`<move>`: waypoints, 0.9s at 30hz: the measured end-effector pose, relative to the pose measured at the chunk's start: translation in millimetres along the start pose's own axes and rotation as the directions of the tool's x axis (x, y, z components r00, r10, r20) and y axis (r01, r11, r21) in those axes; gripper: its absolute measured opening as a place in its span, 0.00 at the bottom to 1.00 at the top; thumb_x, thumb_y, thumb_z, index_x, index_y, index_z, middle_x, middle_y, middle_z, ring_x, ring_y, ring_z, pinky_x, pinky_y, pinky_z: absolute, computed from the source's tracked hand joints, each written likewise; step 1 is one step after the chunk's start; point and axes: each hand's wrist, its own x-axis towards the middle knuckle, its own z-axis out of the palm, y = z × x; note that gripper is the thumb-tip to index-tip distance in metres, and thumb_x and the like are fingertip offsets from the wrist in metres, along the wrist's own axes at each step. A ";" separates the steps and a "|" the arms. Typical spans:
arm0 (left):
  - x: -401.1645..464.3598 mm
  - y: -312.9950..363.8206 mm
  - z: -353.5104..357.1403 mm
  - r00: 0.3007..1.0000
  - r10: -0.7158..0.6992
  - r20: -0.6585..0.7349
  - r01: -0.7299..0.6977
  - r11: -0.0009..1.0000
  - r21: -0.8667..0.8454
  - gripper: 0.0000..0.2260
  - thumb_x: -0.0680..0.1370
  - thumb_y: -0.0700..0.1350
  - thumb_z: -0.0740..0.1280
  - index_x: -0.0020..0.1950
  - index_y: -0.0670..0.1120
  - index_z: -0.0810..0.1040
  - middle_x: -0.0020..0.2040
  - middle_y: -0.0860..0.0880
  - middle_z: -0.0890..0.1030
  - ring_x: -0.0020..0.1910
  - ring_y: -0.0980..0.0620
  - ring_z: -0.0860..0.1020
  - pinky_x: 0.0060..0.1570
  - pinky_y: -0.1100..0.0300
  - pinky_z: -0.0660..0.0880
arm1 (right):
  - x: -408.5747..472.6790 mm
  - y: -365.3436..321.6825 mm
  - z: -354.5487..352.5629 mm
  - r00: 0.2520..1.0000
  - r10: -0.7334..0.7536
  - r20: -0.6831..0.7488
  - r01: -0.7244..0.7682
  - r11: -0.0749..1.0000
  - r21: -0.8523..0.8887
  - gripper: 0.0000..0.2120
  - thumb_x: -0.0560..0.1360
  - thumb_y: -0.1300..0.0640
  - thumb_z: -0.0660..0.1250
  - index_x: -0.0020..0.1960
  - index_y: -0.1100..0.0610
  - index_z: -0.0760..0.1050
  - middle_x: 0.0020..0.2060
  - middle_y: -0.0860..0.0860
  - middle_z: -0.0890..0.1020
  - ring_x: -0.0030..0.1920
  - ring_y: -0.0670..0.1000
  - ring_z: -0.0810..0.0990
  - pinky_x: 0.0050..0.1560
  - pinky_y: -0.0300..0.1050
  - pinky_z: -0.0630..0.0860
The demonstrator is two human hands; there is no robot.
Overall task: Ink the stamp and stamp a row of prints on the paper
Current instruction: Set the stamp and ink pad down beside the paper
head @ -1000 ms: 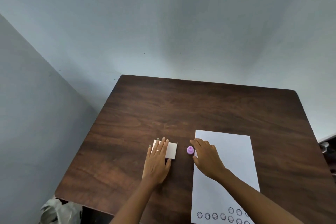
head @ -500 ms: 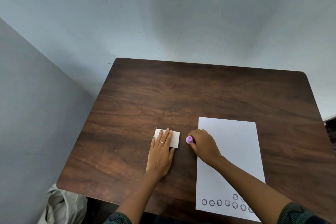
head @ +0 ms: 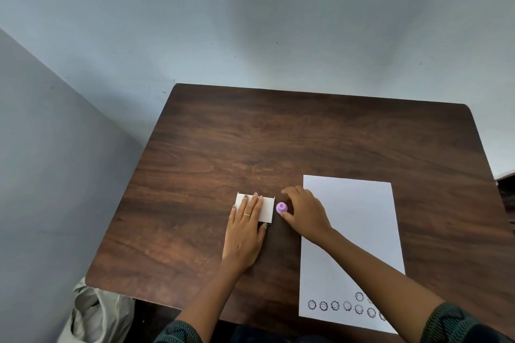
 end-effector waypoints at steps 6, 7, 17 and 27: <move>-3.8 4.8 -0.3 0.999 0.033 -0.036 -0.032 0.999 0.038 0.31 0.78 0.55 0.55 0.76 0.54 0.42 0.76 0.55 0.43 0.75 0.55 0.40 0.73 0.53 0.34 | -4.4 36.5 -24.7 0.996 0.090 0.022 -0.086 0.985 -0.147 0.33 0.67 0.43 0.71 0.68 0.52 0.65 0.69 0.53 0.69 0.67 0.54 0.69 0.64 0.51 0.69; -4.1 6.6 0.1 0.998 0.044 -0.034 -0.043 0.998 0.041 0.31 0.78 0.55 0.55 0.76 0.54 0.43 0.76 0.56 0.43 0.75 0.55 0.39 0.72 0.53 0.33 | -7.4 46.2 -28.5 0.990 0.118 0.074 -0.101 0.975 -0.200 0.40 0.65 0.40 0.71 0.71 0.50 0.61 0.73 0.53 0.63 0.71 0.56 0.63 0.68 0.54 0.64; -2.4 20.9 6.8 0.995 0.101 0.013 -0.101 0.993 0.067 0.30 0.78 0.58 0.53 0.76 0.54 0.44 0.77 0.56 0.44 0.76 0.54 0.39 0.70 0.54 0.30 | -42.2 90.5 -17.3 0.921 0.263 0.287 -0.150 0.920 -0.361 0.64 0.55 0.27 0.68 0.72 0.46 0.28 0.74 0.53 0.31 0.73 0.60 0.29 0.70 0.66 0.33; 0.4 21.9 8.2 0.995 0.090 0.035 -0.092 0.992 0.082 0.30 0.79 0.57 0.53 0.77 0.52 0.45 0.76 0.56 0.42 0.76 0.53 0.40 0.71 0.54 0.30 | -35.5 81.3 -5.1 0.907 0.310 0.285 -0.220 0.927 -0.305 0.65 0.54 0.27 0.69 0.71 0.45 0.27 0.74 0.52 0.30 0.73 0.60 0.30 0.69 0.70 0.37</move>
